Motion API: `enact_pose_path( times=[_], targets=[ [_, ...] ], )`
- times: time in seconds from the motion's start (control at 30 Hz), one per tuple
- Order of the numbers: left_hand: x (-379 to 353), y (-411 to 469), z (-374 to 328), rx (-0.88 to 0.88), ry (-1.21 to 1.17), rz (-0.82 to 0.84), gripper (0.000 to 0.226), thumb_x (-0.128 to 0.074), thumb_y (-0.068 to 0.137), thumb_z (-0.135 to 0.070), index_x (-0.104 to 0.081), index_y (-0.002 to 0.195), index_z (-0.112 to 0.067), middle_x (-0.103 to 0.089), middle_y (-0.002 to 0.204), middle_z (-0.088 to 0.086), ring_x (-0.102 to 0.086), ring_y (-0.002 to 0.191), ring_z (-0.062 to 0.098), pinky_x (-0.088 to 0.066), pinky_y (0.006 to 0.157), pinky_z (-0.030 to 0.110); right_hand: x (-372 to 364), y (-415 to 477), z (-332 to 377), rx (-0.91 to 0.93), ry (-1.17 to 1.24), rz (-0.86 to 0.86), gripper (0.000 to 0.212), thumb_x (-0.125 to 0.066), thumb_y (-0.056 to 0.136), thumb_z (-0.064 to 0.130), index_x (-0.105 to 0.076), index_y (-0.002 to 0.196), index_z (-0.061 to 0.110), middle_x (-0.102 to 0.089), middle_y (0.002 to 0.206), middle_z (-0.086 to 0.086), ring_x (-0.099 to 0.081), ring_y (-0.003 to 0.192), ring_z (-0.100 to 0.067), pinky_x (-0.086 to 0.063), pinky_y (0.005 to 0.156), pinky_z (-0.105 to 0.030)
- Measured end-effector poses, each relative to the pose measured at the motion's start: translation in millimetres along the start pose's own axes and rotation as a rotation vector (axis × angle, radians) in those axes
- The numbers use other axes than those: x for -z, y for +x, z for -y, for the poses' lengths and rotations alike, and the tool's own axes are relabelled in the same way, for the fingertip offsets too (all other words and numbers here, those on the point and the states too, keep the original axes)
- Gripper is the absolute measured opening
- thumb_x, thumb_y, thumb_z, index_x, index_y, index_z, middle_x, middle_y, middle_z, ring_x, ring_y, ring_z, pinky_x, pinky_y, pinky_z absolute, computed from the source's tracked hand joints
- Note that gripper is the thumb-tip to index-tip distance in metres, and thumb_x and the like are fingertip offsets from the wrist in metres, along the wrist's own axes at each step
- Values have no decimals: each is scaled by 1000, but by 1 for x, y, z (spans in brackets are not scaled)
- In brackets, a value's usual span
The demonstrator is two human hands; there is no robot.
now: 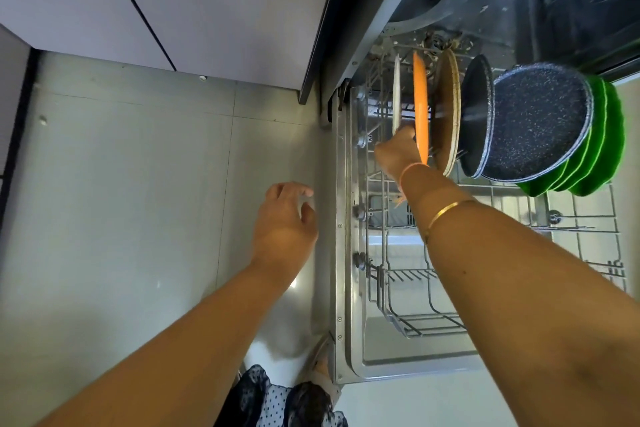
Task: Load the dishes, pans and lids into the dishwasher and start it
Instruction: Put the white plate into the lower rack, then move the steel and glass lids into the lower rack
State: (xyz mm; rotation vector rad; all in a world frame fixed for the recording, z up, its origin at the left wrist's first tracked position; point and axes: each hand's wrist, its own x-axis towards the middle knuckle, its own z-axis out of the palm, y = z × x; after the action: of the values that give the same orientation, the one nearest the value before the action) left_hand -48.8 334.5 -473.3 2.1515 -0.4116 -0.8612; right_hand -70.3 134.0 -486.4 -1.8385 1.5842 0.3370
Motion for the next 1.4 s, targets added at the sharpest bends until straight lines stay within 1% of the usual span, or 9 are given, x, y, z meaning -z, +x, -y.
enact_pose_path(
  times=[0.1,0.27,0.43,0.53,0.67,0.8,0.97,1.23,1.4],
  targets=[
    [1,-6,-1,2,17,-19,28,-46,90,-6,-57,114,-15,-48,121,2,-57,100,19,-47,86,29,0,-15,-8,-7,66,-27,55,-46,92,6,-22,141,0,-50,126,-15,-54,109,-31,-42,80,-30],
    [14,-19,-22,-15,87,-19,32,-47,90,-5,-54,121,-11,-50,125,10,-55,105,28,-47,91,40,2,-55,-9,71,49,-40,73,-47,91,8,-2,149,4,-33,147,-19,-50,121,-35,-46,98,-45],
    [56,-32,-67,-44,196,-30,38,-46,90,-6,-50,128,-9,-50,125,15,-53,106,31,-42,92,35,34,-108,14,172,-13,19,78,-49,90,3,0,150,9,-34,146,-17,-49,122,-34,-45,99,-41],
    [88,-49,-94,-57,288,-28,40,-46,91,-10,-45,131,-8,-47,130,15,-45,119,32,-37,98,38,53,-151,36,250,-71,20,78,-49,87,3,-3,150,7,-39,141,-20,-47,122,-37,-44,99,-44],
    [152,-84,-132,-79,441,-32,45,-48,90,-15,-39,133,-7,-44,133,15,-40,124,34,-37,102,42,75,-235,74,425,-109,98,77,-48,87,4,-4,150,7,-28,149,-18,-33,134,-35,-33,108,-42],
    [236,-128,-167,-132,542,-144,45,-48,90,-18,-38,133,-9,-45,134,15,-41,125,33,-38,101,44,105,-322,116,640,-186,162,78,-50,88,5,-3,150,5,-20,151,-18,-26,138,-33,-25,109,-37],
    [327,-170,-199,-140,503,-285,48,-47,93,-19,-34,138,-10,-40,139,13,-35,130,31,-34,105,43,139,-399,182,897,-216,128,74,-48,88,3,-6,149,4,-22,149,-17,-30,134,-35,-29,107,-38],
    [439,-207,-228,-205,467,-442,52,-51,93,-22,-33,141,-9,-38,144,9,-34,133,25,-31,107,35,168,-487,307,1147,-266,0,73,-48,87,1,-10,149,3,-22,150,-16,-29,136,-32,-30,111,-37],
    [512,-209,-240,-240,460,-548,52,-52,92,-22,-35,140,-10,-41,143,9,-37,132,23,-31,108,33,165,-523,375,1244,-267,-57,75,-50,86,2,-11,149,5,-21,150,-14,-38,129,-33,-39,105,-40]
  ],
)
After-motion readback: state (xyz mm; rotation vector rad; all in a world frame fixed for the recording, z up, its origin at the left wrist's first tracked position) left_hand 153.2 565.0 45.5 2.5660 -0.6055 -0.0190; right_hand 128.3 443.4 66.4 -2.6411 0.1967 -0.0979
